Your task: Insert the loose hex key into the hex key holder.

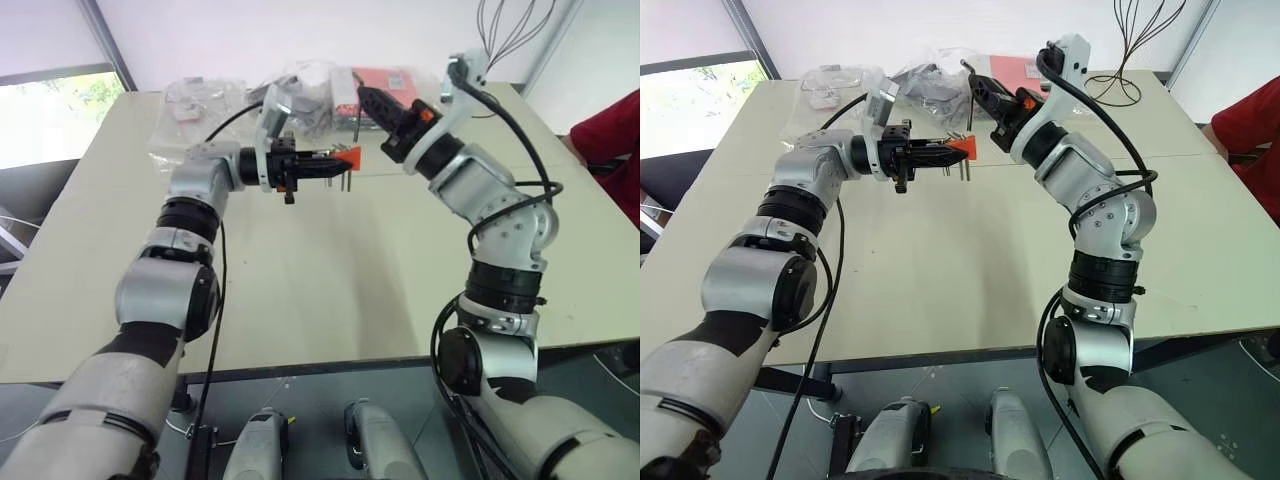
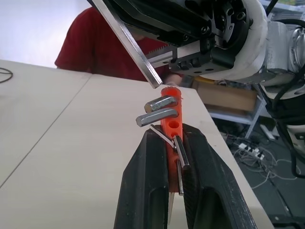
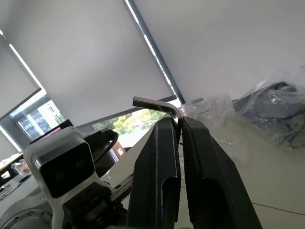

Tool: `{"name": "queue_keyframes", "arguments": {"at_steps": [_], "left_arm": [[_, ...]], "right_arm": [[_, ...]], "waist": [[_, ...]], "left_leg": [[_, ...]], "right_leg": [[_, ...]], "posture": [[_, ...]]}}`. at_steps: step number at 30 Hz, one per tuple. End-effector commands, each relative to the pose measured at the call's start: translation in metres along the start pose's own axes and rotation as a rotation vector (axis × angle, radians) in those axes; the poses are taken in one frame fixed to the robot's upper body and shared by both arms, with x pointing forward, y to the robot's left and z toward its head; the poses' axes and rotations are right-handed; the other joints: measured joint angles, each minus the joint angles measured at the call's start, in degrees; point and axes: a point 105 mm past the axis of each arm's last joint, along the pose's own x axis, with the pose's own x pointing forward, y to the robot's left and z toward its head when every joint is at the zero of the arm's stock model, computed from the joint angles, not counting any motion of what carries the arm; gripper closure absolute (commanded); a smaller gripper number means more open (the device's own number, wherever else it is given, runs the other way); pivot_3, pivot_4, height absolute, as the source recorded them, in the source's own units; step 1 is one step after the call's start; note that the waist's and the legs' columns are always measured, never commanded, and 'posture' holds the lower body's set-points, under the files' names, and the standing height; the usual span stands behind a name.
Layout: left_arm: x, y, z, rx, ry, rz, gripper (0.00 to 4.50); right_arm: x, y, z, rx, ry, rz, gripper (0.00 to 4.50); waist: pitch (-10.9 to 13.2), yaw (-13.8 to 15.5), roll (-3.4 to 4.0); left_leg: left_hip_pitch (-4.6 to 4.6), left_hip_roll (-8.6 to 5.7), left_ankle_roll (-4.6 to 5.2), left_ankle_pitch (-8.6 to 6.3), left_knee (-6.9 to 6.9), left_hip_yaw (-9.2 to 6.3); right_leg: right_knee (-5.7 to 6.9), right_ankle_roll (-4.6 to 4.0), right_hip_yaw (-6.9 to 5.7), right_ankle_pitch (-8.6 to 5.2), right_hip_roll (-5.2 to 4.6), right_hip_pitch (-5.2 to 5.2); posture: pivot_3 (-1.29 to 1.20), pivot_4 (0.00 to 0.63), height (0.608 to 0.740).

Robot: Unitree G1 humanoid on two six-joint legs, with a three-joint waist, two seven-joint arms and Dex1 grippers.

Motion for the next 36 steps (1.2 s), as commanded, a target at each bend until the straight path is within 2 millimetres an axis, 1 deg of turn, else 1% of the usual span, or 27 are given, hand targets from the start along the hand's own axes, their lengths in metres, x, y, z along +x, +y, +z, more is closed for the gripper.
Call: {"name": "queue_keyframes", "arguments": {"at_steps": [1,4,8,23,28,32,36], "left_arm": [[-0.001,0.0,0.019,0.065,-0.035,0.007,4.5],[-0.001,0.001,0.02,0.066,-0.036,0.012,4.5],[-0.002,0.003,0.025,0.065,-0.058,0.026,4.5],[-0.001,0.003,0.026,0.068,-0.064,0.032,4.5],[-0.003,0.005,0.033,0.033,-0.101,0.041,4.5],[-0.003,0.004,0.031,0.03,-0.092,0.036,4.5],[-0.003,0.004,0.029,0.032,-0.08,0.033,4.5]], "right_arm": [[-0.002,0.009,0.014,-0.024,-0.055,0.033,4.47],[-0.003,0.009,0.014,-0.023,-0.056,0.033,4.47],[-0.004,0.009,0.012,-0.019,-0.055,0.031,4.47],[-0.006,0.008,0.008,-0.016,-0.047,0.027,4.47],[-0.008,0.009,0.01,-0.086,-0.049,0.048,4.47],[-0.01,0.016,0.011,-0.155,-0.044,0.107,4.47],[-0.011,0.022,0.006,-0.214,-0.01,0.157,4.47]], "waist": [[0.0,0.0,0.0],[0.0,-0.01,0.0],[0.0,-0.01,0.0],[0.0,0.0,0.0],[0.0,0.01,0.0],[0.0,-0.02,0.0],[0.0,-0.01,0.0]], "left_leg": [[0.0,0.0,0.0,0.0,0.0,0.0],[0.0,0.0,0.0,0.0,0.0,0.0],[0.0,0.0,0.0,0.0,0.0,0.0],[0.0,0.0,0.0,0.0,0.0,0.0],[0.0,-0.01,0.0,0.0,0.0,0.0],[0.0,-0.02,0.0,0.0,0.0,0.0],[0.0,-0.02,0.0,0.0,0.0,0.01]], "right_leg": [[0.0,0.0,0.0,0.0,0.0,0.0],[0.0,0.0,0.0,0.0,0.0,0.0],[0.0,0.0,0.0,0.0,0.0,0.0],[0.0,0.0,0.0,0.0,0.0,0.0],[0.0,0.0,0.0,0.0,0.0,0.0],[0.0,0.0,0.0,0.0,0.01,0.0],[0.0,0.0,0.0,0.0,0.01,0.0]], "posture": [[0.0,0.15,0.74],[0.0,0.15,0.74],[0.0,0.15,0.74],[0.0,0.15,0.74],[0.0,0.15,0.74],[0.0,0.15,0.74],[0.0,0.15,0.74]]}}
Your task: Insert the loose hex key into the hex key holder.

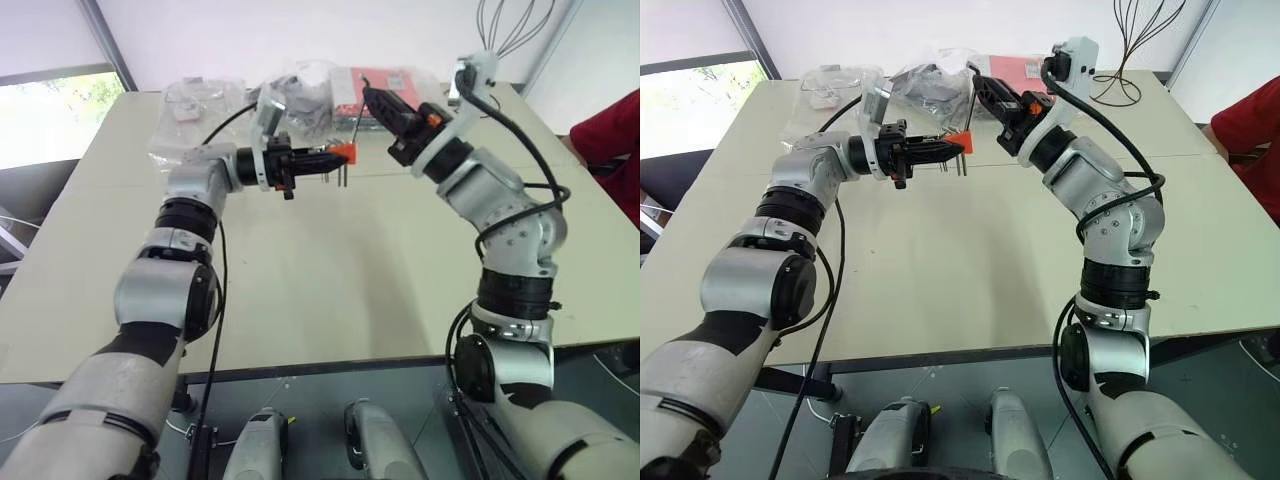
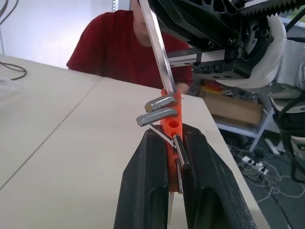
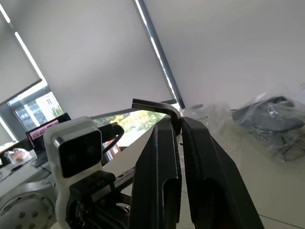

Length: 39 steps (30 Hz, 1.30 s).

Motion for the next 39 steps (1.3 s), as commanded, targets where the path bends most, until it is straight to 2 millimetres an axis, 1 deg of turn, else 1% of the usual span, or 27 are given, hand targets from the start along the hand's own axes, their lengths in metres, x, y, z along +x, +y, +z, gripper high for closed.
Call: {"name": "queue_keyframes", "arguments": {"at_steps": [1,8,14,19,22,26,30,39], "left_arm": [[0.002,-0.004,0.027,0.093,-0.038,-0.02,4.5],[0.005,-0.007,0.014,0.152,0.039,-0.05,4.5],[0.005,-0.007,0.017,0.146,0.018,-0.042,4.5],[0.002,-0.006,0.017,0.14,0.018,-0.034,4.5],[0.0,-0.008,0.005,0.134,0.069,-0.059,4.5],[-0.004,-0.01,-0.003,0.113,0.088,-0.076,4.5],[-0.004,-0.01,0.001,0.099,0.058,-0.069,4.5],[0.0,-0.01,0.012,0.1,0.014,-0.059,4.5]], "right_arm": [[0.001,0.019,0.004,-0.079,0.003,0.098,4.47],[0.002,0.029,-0.005,-0.099,0.058,0.174,4.47],[0.002,0.029,-0.008,-0.086,0.068,0.181,4.47],[0.0,0.02,-0.001,-0.069,0.033,0.134,4.47],[0.001,0.013,0.01,-0.072,-0.008,0.094,4.47],[0.001,0.011,0.015,-0.081,-0.018,0.087,4.47],[0.001,0.011,0.015,-0.082,-0.022,0.086,4.47],[0.002,0.012,0.011,-0.074,-0.015,0.092,4.47]], "waist": [[0.0,0.0,0.0],[0.0,0.0,0.0],[0.0,0.12,0.0],[0.0,0.12,0.0],[0.0,0.06,0.0],[0.0,0.03,0.0],[0.0,0.09,0.0],[0.0,0.06,0.0]], "left_leg": [[0.0,0.0,0.0,0.0,0.0,0.0],[0.0,-0.01,0.0,0.0,0.0,0.0],[0.0,0.0,0.0,0.0,0.01,0.0],[0.0,-0.01,0.0,0.0,0.03,-0.01],[0.0,-0.01,0.0,0.0,0.03,0.0],[0.01,0.0,0.0,0.0,0.03,0.0],[0.01,0.0,0.0,0.0,0.03,0.0],[0.01,0.0,0.0,0.0,0.03,-0.01]], "right_leg": [[0.0,0.0,0.0,0.0,0.0,0.0],[0.01,0.0,0.0,0.0,0.0,0.0],[0.0,0.0,0.0,0.0,-0.01,0.0],[0.0,0.0,0.0,0.0,-0.02,0.02],[0.01,0.0,0.0,0.0,-0.02,0.01],[0.02,0.0,0.0,0.0,0.0,0.01],[0.02,0.0,0.0,0.0,-0.01,0.01],[0.03,0.0,0.0,0.0,-0.01,0.01]], "posture": [[0.0,0.15,0.74],[0.0,0.15,0.74],[0.0,0.15,0.74],[0.0,0.15,0.74],[0.0,0.15,0.74],[0.0,0.15,0.74],[0.0,0.15,0.74],[0.0,0.15,0.74]]}}
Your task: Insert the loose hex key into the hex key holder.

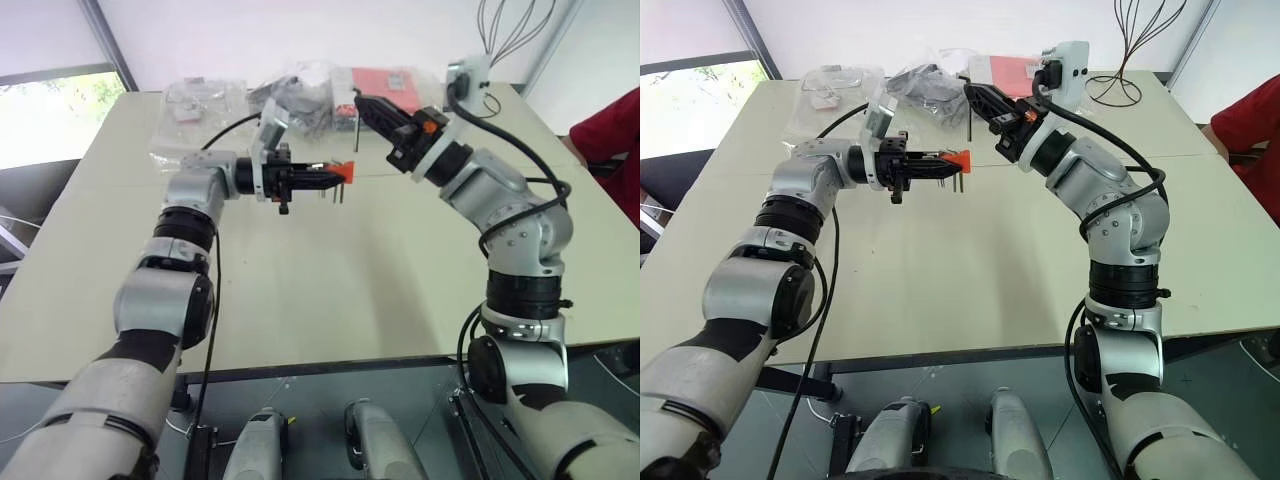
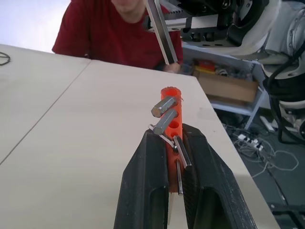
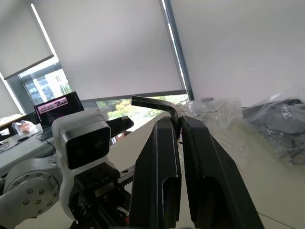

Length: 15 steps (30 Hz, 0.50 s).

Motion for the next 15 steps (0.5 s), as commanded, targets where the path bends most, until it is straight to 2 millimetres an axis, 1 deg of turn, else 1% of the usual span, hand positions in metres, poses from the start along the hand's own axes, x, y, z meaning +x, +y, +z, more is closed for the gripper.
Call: {"name": "queue_keyframes", "arguments": {"at_steps": [1,4,15], "left_arm": [[0.0028,-0.002,0.0268,0.068,-0.057,-0.012,4.5],[0.0033,-0.0031,0.031,0.06,-0.074,-0.021,4.5],[0.0062,-0.0075,0.0342,0.069,-0.081,-0.043,4.5]], "right_arm": [[0.0018,0.0067,0.0158,-0.028,-0.058,0.025,4.47],[0.001,0.0059,0.0137,-0.025,-0.054,0.021,4.47],[0.0,0.0021,0.0087,-0.017,-0.046,0.006,4.47]], "waist": [[0.0,0.0,0.0],[0.0,0.01,0.0],[0.0,0.0,0.0]], "left_leg": [[0.0,0.0,0.0,0.0,0.0,0.0],[0.0,0.0,0.0,0.0,0.0,0.0],[0.0,0.0,0.0,0.0,0.0,0.0]], "right_leg": [[0.0,0.0,0.0,0.0,0.0,0.0],[0.0,0.0,0.0,0.0,0.0,0.0],[0.0,0.0,0.0,0.0,0.0,0.0]], "posture": [[0.0,0.15,0.74],[0.0,0.15,0.74],[0.0,0.15,0.74]]}}
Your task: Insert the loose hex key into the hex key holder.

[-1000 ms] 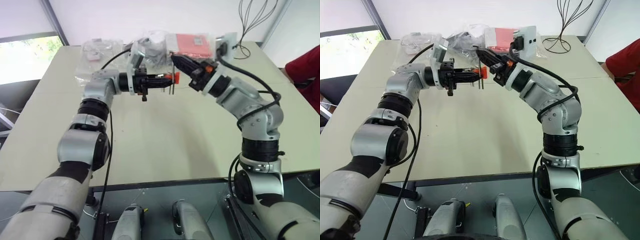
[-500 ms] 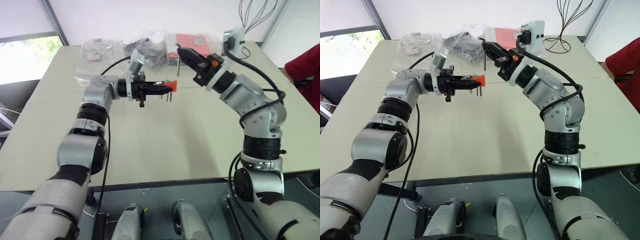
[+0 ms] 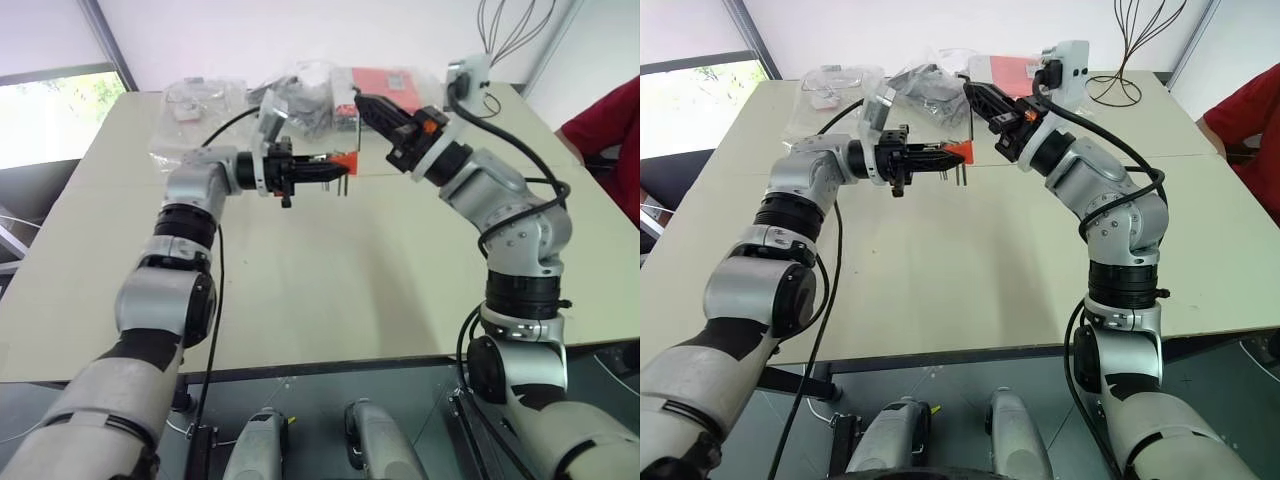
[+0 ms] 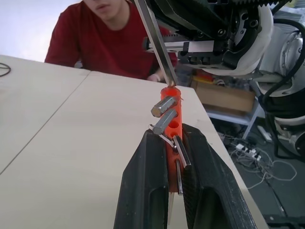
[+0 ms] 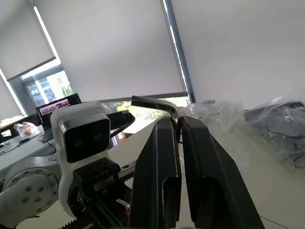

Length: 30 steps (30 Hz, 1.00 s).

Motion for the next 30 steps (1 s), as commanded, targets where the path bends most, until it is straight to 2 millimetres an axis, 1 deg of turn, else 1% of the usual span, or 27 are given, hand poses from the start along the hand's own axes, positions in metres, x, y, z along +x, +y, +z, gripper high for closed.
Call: {"name": "queue_keyframes", "arguments": {"at_steps": [1,4,9,11,19,23,30], "left_arm": [[0.003,-0.005,0.023,0.074,-0.048,-0.03,4.5],[0.002,-0.005,0.021,0.075,-0.038,-0.026,4.5],[0.002,-0.004,0.005,0.091,0.02,-0.024,4.5],[0.004,-0.004,0.003,0.093,0.022,-0.025,4.5],[0.007,-0.003,0.006,0.103,0.011,-0.018,4.5],[0.007,0.0,0.016,0.087,-0.037,0.0,4.5],[0.006,0.0,0.024,0.091,-0.055,0.003,4.5]], "right_arm": [[0.0,0.002,0.007,-0.014,-0.033,0.005,4.47],[0.0,0.002,0.007,-0.015,-0.034,0.006,4.47],[0.002,0.003,0.012,-0.022,-0.047,0.011,4.47],[0.002,0.004,0.013,-0.023,-0.047,0.014,4.47],[0.002,0.006,0.012,-0.018,-0.047,0.02,4.47],[0.001,0.007,0.011,-0.017,-0.047,0.022,4.47],[0.0,0.006,0.007,-0.011,-0.038,0.017,4.47]], "waist": [[0.0,0.0,0.0],[0.0,0.0,0.0],[0.0,0.01,0.0],[0.0,0.01,0.0],[0.0,0.01,0.0],[0.0,0.04,0.0],[0.0,-0.03,0.0]], "left_leg": [[0.0,0.0,0.0,0.0,0.0,0.0],[0.0,0.0,0.0,0.0,0.0,0.0],[0.0,0.0,0.0,0.0,0.0,0.01],[0.0,0.0,0.0,0.0,0.0,0.0],[0.0,0.0,0.0,0.0,0.0,0.0],[0.0,0.0,0.0,0.0,0.02,0.0],[0.0,0.0,0.0,0.0,0.02,0.01]], "right_leg": [[0.0,0.0,0.0,0.0,0.0,0.0],[0.0,0.0,0.0,0.0,0.0,0.0],[0.0,0.0,0.0,0.0,0.0,0.0],[0.0,0.0,0.0,0.0,0.0,0.0],[0.0,0.0,0.0,0.0,0.0,0.0],[0.0,0.0,0.0,0.0,0.0,0.0],[0.0,0.0,0.0,0.0,0.0,0.0]], "posture": [[0.0,0.15,0.74],[0.0,0.15,0.74],[0.0,0.15,0.74],[0.0,0.15,0.74],[0.0,0.15,0.74],[0.0,0.15,0.74],[0.0,0.15,0.74]]}}
